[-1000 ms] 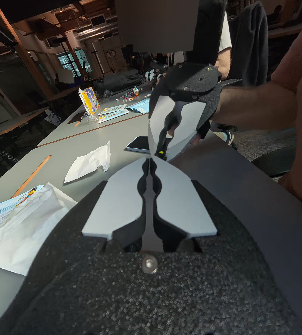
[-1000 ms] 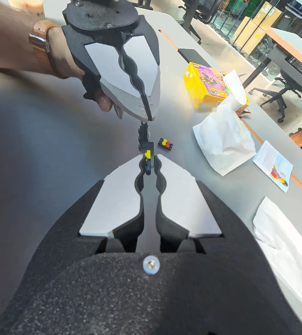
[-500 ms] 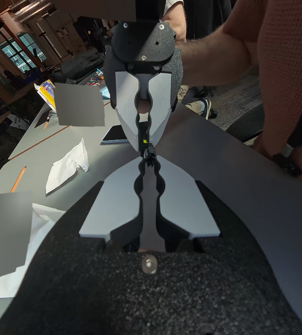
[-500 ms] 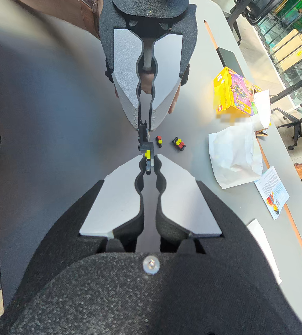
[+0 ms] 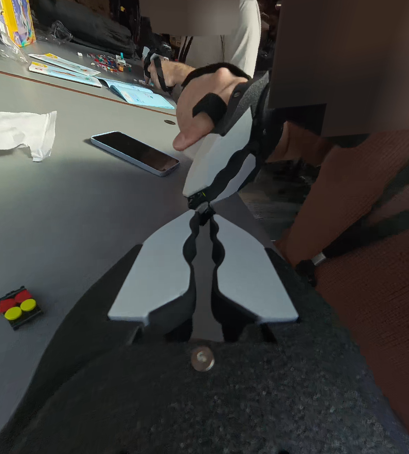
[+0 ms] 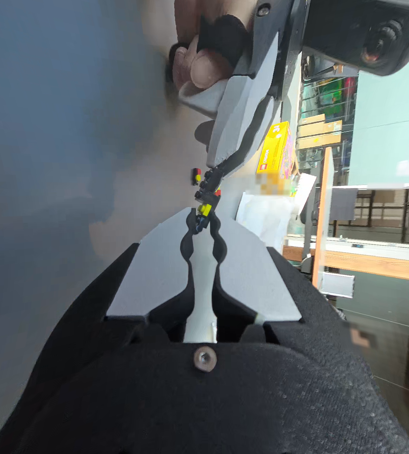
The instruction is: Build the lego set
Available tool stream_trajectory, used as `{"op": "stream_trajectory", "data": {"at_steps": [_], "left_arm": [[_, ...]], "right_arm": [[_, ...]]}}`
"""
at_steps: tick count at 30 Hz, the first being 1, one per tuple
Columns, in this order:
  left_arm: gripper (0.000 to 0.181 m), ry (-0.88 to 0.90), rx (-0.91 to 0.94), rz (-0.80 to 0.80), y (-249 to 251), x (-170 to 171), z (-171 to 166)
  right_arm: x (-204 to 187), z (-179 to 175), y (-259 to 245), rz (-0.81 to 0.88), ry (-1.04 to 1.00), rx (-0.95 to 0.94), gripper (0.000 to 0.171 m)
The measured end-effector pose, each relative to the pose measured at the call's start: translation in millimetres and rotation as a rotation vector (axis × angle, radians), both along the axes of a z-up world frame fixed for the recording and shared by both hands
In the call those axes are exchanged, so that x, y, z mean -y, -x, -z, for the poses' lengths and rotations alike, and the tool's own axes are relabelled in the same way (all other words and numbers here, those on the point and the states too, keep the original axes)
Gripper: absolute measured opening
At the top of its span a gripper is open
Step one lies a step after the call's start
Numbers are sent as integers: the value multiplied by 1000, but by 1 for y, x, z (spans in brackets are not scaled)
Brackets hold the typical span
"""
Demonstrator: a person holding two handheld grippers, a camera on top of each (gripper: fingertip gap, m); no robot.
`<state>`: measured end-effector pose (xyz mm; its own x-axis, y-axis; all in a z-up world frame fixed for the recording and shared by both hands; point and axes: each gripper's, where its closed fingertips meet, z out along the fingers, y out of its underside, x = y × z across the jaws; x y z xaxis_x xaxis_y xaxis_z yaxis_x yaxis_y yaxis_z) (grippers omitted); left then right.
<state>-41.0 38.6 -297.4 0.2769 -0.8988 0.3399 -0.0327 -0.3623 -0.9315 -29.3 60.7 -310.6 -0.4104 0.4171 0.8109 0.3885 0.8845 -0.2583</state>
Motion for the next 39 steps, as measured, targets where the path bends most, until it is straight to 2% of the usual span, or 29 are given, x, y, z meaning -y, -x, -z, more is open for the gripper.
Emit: {"op": "stream_trajectory", "data": {"at_steps": [1, 3, 6, 10, 13, 15, 18, 21, 23, 27, 30, 33, 39], "left_arm": [[0, 70, 59, 18, -1, 2, -2], [0, 132, 72, 1, -2, 0, 0], [0, 76, -10, -55, 1, -7, 6], [0, -175, -217, -106, 7, -10, 9], [11, -340, -348, -114, 7, -11, 10], [15, -408, -416, -90, 4, -10, 15], [16, -436, -433, -71, -1, -9, 15], [6, -422, -412, -44, -4, -6, 14], [5, -426, -407, -47, -4, -6, 13], [6, -441, -411, -80, -3, -7, 7], [14, -439, -368, -105, -1, -7, -3], [6, -419, -344, -46, -4, -2, -3], [5, -387, -404, 2, -2, -2, 13]], "right_arm": [[-3, -3, 1, -19, -62, -29, 10], [-7, -7, 2, -47, -138, -49, 9], [-16, 1, 2, -13, -63, -9, 8], [-21, 19, 0, 60, 203, 57, 8], [-14, 25, -2, 65, 465, 119, 8], [-6, 23, -4, 55, 641, 169, 8], [-2, 20, -4, 36, 718, 204, 8], [-1, 19, -5, 18, 718, 220, 8], [-1, 18, -5, 7, 728, 220, 8], [-2, 14, -2, -15, 742, 169, 8], [0, 9, -3, -22, 810, 131, 8], [2, 8, -1, -30, 724, 118, 8], [0, 17, -1, -22, 505, 163, 8]]}}
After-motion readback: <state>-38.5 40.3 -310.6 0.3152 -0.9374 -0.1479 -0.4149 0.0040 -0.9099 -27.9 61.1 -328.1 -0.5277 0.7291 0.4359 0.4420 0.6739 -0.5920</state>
